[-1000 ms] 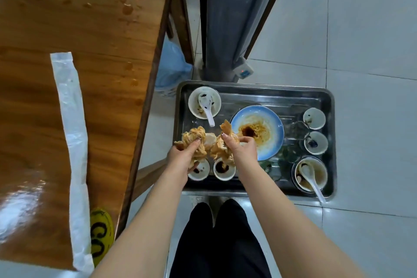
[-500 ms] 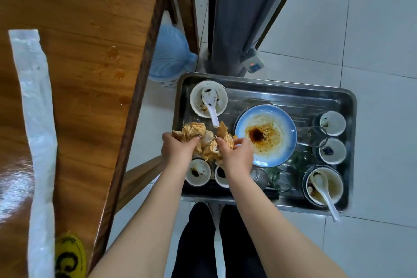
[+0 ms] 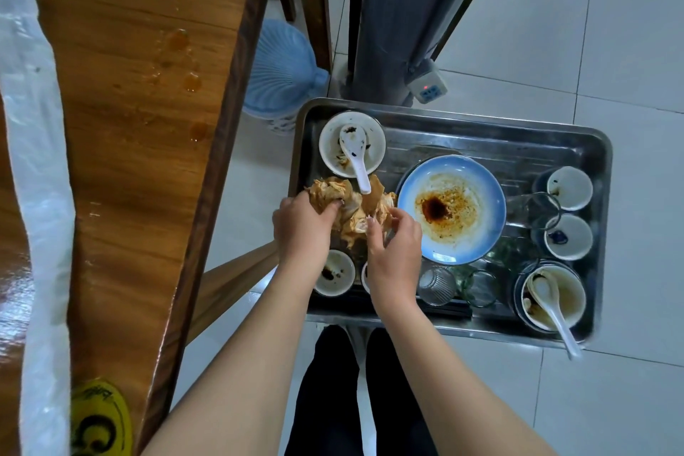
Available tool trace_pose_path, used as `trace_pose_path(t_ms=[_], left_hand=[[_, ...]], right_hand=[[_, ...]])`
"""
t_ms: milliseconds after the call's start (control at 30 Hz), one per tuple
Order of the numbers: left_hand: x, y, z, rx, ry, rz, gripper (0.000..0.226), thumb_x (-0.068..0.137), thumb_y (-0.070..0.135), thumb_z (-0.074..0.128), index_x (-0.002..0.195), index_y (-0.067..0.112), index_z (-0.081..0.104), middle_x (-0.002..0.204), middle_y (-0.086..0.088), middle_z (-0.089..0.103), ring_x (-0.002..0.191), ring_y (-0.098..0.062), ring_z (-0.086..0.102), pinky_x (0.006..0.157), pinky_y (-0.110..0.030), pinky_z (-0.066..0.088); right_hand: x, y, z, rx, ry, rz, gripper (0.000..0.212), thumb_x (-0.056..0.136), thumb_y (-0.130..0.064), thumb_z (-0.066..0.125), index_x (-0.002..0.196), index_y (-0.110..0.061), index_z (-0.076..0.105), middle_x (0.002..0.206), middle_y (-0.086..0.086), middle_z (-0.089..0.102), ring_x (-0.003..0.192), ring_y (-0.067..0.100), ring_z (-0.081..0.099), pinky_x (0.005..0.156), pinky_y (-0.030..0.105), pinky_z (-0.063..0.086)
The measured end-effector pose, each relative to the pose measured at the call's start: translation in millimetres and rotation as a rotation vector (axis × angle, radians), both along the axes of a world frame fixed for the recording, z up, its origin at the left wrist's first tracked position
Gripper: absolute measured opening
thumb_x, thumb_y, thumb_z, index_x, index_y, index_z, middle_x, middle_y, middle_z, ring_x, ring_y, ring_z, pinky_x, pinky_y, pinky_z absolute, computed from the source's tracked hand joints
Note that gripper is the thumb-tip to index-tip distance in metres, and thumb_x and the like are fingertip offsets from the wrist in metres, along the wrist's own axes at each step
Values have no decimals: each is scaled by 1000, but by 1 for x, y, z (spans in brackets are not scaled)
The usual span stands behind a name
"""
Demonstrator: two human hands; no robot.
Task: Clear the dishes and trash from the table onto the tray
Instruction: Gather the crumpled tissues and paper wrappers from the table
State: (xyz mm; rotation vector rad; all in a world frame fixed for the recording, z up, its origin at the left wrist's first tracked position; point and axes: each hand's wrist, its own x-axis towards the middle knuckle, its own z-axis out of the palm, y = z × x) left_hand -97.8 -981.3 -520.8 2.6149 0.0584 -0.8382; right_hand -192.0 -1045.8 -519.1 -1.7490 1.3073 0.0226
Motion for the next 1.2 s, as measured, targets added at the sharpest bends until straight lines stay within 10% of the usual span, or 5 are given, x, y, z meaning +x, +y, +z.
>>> trace_pose_path(t_ms=[200,433,600,867,1200], left_hand=[[0,7,2,-109,-90,66,64,84,38,69,138,17,42,136,-10,40,127,-26,37,97,-37,43],[-6,18,-3,-365,-88,73,48,82,32,73,126,22,57,132,-1,44,124,-19,43,98,-32,45],[-5,20,-7,-340,-41,-34,63,86,28,69,142,20,44,145,0,38,132,-15,37,95,-18,32],[4,14,-26,-199,-93,-393,65,90,38,60,145,13,37,155,-4,26,140,-23,27,107,-37,34],[-1,29,-16,-148,-342,-451,65,87,43,61,137,5,49,141,-23,45,129,-43,40,99,-53,40]], right_hand=[[-9,4,-3,-26,-97,-13,35,92,-24,61,125,-12,58,111,-7,47,111,16,49,96,37,45],[-6,1,-8,-79,-117,76,39,84,-25,71,122,-19,64,110,-3,51,107,11,38,80,-4,23],[-1,0,-18,-33,-35,133,38,87,-25,69,124,-23,63,119,2,52,116,18,40,85,17,28],[1,4,-26,121,-100,15,37,91,-28,63,127,-19,61,118,-3,50,116,17,49,99,35,44],[-3,1,-19,72,-194,-27,37,88,-21,67,125,-21,62,107,-6,53,94,19,54,85,28,48]])
